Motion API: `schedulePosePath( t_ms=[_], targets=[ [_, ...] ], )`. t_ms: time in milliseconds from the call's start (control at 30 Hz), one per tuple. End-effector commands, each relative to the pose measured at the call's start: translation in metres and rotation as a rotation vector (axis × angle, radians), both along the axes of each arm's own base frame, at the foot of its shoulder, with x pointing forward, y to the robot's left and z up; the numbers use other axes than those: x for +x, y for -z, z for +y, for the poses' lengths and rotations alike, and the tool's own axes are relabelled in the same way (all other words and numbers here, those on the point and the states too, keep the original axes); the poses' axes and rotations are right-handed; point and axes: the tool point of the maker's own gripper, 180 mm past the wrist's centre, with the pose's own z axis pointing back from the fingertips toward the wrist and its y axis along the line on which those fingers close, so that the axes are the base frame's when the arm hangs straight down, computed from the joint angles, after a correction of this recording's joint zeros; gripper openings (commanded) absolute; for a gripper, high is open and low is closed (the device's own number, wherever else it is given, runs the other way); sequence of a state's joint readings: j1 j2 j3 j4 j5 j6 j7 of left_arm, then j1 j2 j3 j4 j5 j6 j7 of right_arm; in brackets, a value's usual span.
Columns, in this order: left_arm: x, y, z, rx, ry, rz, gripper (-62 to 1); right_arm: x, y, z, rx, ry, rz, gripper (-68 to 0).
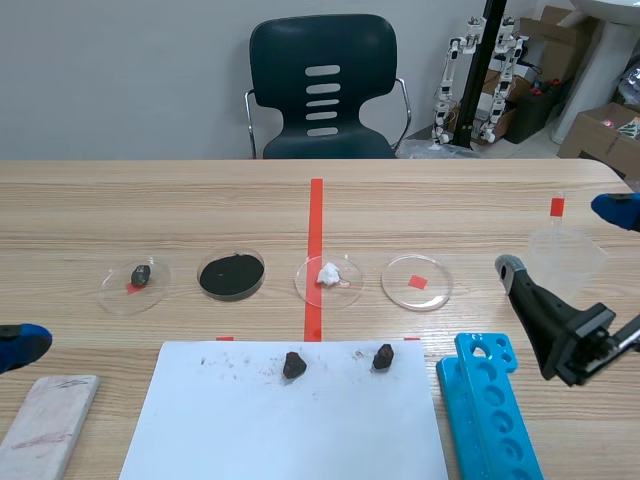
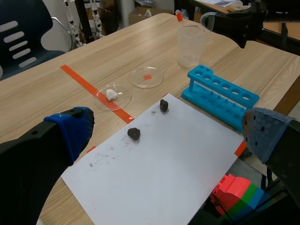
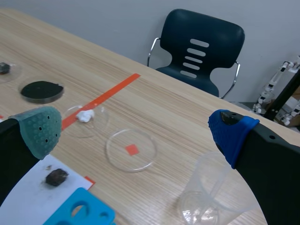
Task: Return to the home posture
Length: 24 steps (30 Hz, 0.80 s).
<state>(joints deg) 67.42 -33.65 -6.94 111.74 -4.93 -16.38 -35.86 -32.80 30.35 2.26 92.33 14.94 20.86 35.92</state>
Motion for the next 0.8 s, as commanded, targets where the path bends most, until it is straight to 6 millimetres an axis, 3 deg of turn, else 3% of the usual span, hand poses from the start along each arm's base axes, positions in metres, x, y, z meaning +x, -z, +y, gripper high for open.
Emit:
schedulePosePath(
  t_ms=[0,267,467,767],
  targets=[
    [0.001,-0.005,-0.001,-0.025,-0.005,-0.012,1.4,0.001,-0.012,-0.003,-0.014,-0.003,-0.025,0.4],
    [0.001,-0.005,-0.001,-0.025,-0.005,-0.012,1.4,-0.020,-0.034,0.024,-0.059,-0.059,0.006,0.4],
    [0.001,-0.005,-0.001,-0.025,-0.005,-0.012,1.4,-0.024,-0.049,0.039,-0.059,-0.092,-0.011,0.4],
    [0.001,-0.005,-0.001,-0.025,-0.005,-0.012,1.4,-0.023,-0.041,0.037,-0.082,-0.082,0.025,0.4]
  ],
)
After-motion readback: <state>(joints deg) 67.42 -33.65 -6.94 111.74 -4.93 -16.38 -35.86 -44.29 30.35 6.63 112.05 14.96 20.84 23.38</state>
